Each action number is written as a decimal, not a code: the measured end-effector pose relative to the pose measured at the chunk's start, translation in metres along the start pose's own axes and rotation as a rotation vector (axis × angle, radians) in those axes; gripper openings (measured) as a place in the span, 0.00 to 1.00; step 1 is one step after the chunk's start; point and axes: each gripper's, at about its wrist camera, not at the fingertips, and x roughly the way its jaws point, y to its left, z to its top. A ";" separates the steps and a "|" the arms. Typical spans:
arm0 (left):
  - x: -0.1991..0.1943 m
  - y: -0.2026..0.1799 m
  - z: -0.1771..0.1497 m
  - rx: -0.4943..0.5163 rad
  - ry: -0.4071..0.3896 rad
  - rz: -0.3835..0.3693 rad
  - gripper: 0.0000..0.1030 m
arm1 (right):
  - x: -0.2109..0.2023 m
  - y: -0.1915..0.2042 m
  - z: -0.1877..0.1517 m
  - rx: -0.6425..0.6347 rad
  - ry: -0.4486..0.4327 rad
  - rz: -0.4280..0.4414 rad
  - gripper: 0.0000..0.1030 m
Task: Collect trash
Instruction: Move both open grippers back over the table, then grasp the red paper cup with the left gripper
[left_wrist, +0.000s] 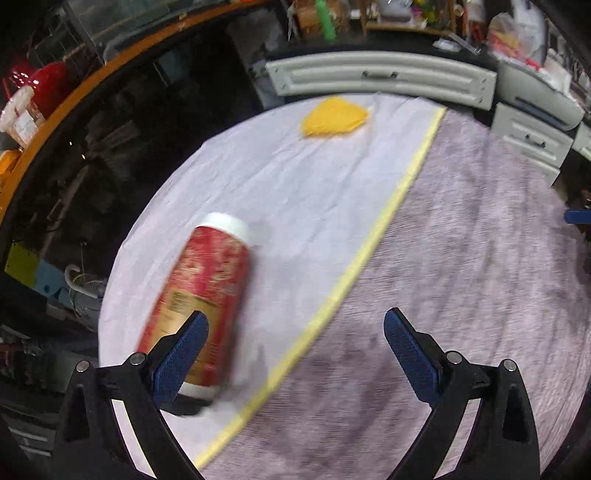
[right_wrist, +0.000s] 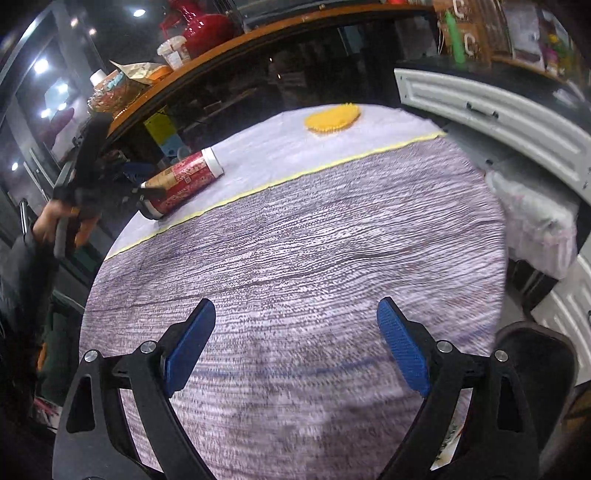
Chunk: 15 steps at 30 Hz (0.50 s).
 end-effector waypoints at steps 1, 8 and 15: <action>0.007 0.010 0.003 0.004 0.028 0.010 0.92 | 0.004 -0.002 0.002 0.005 0.007 0.003 0.86; 0.066 0.062 0.019 0.030 0.209 0.014 0.92 | 0.031 -0.007 0.019 -0.014 0.048 -0.003 0.86; 0.112 0.070 0.025 0.058 0.323 -0.005 0.91 | 0.044 -0.009 0.033 -0.031 0.065 -0.002 0.86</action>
